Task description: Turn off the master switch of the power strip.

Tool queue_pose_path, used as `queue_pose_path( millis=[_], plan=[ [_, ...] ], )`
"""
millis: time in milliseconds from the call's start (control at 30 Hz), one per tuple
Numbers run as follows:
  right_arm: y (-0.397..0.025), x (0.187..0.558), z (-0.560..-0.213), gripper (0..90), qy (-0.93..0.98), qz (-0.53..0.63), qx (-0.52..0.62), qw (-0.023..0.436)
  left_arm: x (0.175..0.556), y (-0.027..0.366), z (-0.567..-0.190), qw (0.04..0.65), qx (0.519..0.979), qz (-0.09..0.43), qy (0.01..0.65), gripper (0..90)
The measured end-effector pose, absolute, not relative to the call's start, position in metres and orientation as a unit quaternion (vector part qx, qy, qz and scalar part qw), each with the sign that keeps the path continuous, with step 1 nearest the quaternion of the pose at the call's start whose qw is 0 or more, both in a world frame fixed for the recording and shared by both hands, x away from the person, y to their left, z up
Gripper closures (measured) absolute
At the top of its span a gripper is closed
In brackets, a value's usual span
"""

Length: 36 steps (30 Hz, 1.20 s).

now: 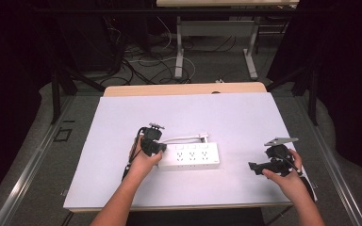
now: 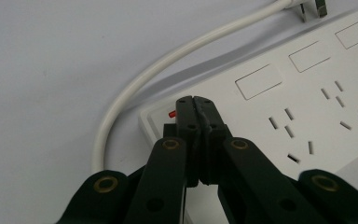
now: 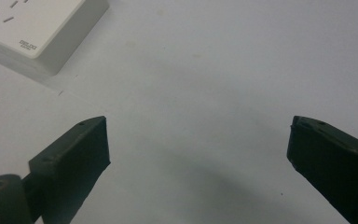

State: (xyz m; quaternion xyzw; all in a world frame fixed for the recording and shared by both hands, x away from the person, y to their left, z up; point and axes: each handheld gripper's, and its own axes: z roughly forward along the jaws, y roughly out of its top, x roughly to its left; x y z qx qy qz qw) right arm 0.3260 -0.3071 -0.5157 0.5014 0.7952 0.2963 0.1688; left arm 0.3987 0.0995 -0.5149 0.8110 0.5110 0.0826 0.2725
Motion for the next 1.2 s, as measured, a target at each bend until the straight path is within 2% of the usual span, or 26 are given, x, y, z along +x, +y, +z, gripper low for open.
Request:
queue_pose_path(
  millis=[467,1200],
  plan=[
    [-0.306,0.325,-0.515,5.3,0.795,0.296,0.503,0.168,0.396,0.097,-0.51,0.279,0.813,0.085,0.503,88.7],
    [-0.307,0.325,-0.514,5.3,0.795,0.299,0.499,0.17,0.389,0.097,-0.498,0.295,0.813,0.076,0.497,79.7]
  ],
)
